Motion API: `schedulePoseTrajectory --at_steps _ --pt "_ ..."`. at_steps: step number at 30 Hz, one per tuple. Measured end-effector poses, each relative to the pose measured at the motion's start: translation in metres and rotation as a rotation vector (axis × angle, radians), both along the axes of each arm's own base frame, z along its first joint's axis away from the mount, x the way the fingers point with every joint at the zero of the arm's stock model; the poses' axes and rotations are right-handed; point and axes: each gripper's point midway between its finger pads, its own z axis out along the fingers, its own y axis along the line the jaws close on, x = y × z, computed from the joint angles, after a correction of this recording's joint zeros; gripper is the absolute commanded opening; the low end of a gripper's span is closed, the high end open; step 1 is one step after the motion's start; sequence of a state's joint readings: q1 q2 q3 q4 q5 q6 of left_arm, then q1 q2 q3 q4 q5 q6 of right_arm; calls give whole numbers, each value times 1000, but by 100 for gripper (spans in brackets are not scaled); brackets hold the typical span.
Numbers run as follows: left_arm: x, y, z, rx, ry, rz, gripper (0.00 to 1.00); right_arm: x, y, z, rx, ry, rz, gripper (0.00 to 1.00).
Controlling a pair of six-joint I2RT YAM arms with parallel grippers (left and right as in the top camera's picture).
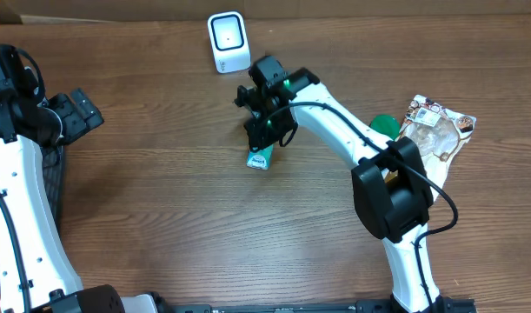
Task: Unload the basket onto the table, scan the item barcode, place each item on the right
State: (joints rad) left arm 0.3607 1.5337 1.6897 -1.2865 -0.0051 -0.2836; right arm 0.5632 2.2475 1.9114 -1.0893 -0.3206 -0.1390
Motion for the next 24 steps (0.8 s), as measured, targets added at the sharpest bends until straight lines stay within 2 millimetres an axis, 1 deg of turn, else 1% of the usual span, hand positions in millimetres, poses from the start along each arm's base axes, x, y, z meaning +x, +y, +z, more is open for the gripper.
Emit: schedulePoseTrajectory --at_steps 2,6,10,13,16,19,22,24 --pt "0 0 0 0 0 0 100 -1 0 12 2 4 7 13" --pt "0 0 0 0 0 0 100 -4 -6 27 1 13 6 13" --pt "0 0 0 0 0 0 99 -5 -19 30 -14 44 -22 13" --pt "0 0 0 0 0 0 99 -1 -21 31 -9 52 -71 12" --pt "0 0 0 0 0 0 100 11 -12 34 27 31 -141 12" --pt "0 0 0 0 0 0 100 20 5 35 72 2 -196 12" --pt "0 0 0 0 0 0 100 15 19 27 83 14 -238 12" --pt "0 0 0 0 0 0 100 8 26 17 81 34 -269 11"
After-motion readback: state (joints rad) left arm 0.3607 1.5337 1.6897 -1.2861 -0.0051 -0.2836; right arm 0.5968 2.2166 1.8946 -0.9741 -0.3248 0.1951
